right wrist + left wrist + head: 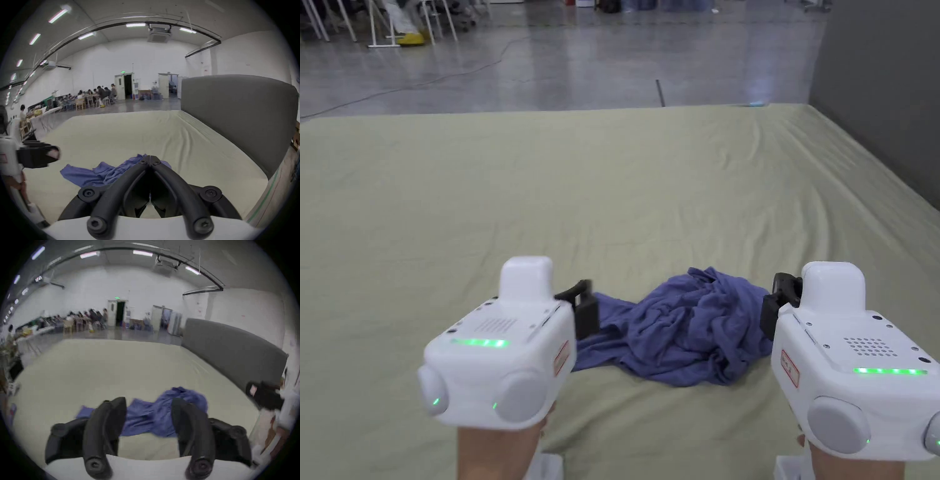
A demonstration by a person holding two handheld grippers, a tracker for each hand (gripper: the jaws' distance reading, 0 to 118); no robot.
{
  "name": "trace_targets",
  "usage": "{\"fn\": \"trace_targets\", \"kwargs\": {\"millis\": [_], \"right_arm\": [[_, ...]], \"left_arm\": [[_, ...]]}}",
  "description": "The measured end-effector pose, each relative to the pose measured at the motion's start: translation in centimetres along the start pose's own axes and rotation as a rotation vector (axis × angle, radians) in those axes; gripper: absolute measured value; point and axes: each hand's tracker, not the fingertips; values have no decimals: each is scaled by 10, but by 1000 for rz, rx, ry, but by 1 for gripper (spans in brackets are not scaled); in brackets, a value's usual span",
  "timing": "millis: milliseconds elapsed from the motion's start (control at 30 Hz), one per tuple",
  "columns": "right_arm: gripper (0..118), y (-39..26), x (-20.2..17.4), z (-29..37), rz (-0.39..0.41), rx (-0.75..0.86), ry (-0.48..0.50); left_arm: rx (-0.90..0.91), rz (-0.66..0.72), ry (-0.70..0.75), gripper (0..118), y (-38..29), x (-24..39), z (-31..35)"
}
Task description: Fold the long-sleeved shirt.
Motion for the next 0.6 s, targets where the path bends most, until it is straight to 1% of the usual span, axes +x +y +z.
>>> {"fn": "trace_targets", "kwargs": {"millis": [33, 100, 133, 167, 233, 367, 433, 467, 500, 533, 567, 600], "right_arm": [[2, -2, -2, 1, 4, -8, 10], [2, -6, -4, 0, 2, -15, 10], [2, -6, -5, -1, 3, -20, 9], [2, -6, -6, -1, 5, -29, 5], [2, -5, -6, -1, 5, -32, -1], [2, 0, -8, 5, 5, -22, -4], [2, 0, -8, 5, 10, -22, -8], [2, 0, -7, 4, 10, -24, -6], [2, 0, -7, 3, 10, -27, -4], [2, -1, -6, 2, 10, -31, -4], [2, -3, -6, 0, 11, -38, -3], [2, -4, -6, -1, 14, -43, -3]], "left_arm": [[-3, -3, 32, 18, -9, -9, 8], [11, -5, 88, 3, -28, -28, 19], [21, 0, 126, 0, -36, -33, 21], [16, 8, 130, 0, -42, -40, 21], [-40, 45, 115, 0, -46, -50, 16], [-44, 33, 107, 0, -40, -48, 9], [-98, 44, 81, 0, -33, -48, -8], [-134, 34, 90, 5, -30, -48, -20], [-172, 32, 97, 33, -27, -49, -35], [-233, 26, 103, 104, -24, -51, -54], [-339, 37, 79, 118, -25, -56, -82], [-355, 42, 56, 118, -25, -61, -91]]}}
